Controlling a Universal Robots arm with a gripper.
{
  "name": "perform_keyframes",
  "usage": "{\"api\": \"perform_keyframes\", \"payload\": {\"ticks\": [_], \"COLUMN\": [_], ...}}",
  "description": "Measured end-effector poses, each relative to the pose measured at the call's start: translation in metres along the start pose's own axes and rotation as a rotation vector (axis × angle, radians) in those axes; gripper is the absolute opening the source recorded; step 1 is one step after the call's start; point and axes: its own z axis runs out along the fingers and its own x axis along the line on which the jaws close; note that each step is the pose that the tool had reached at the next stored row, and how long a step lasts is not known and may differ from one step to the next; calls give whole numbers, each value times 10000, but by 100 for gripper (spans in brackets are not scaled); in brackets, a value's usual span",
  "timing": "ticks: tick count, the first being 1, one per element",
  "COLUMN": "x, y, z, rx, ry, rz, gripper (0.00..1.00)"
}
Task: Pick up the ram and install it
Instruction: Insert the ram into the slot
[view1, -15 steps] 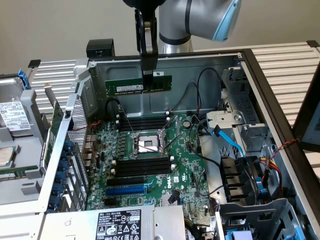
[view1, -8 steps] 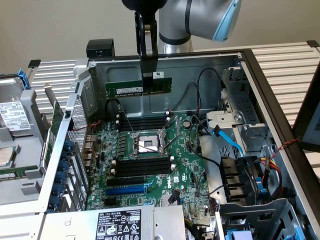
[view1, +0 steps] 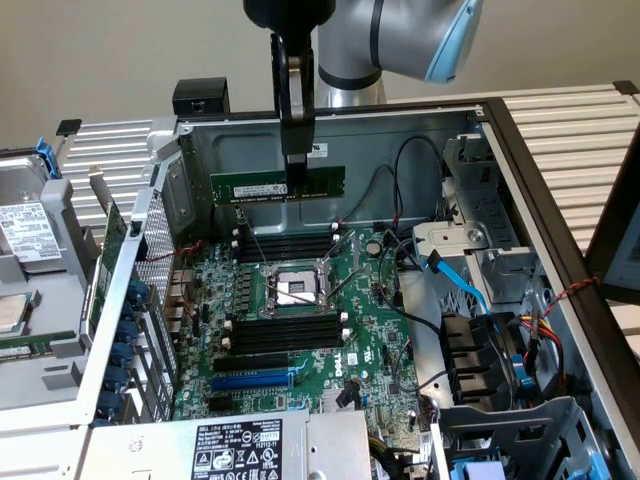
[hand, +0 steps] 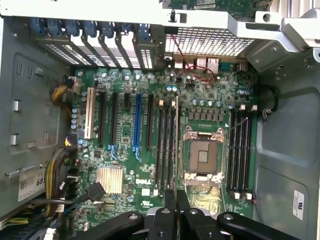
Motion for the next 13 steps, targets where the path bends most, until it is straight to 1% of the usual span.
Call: {"api": "perform_keyframes", "payload": {"ticks": [1,2,3,4,5,7,11,13], "x": [-4,-4,-5,-7,-9,-16,-23,-24], "y": [4,10,17,24,29,32,41,53], "z": [7,9,13,21,31,52,87,112], "rx": [14,34,48,58,62,79,166,195], "ry": [-2,-30,-78,-111,-120,-120,-123,-122], "rz": [19,42,71,102,145,211,336,400], "gripper": [13,13,13,13,13,13,13,13]}}
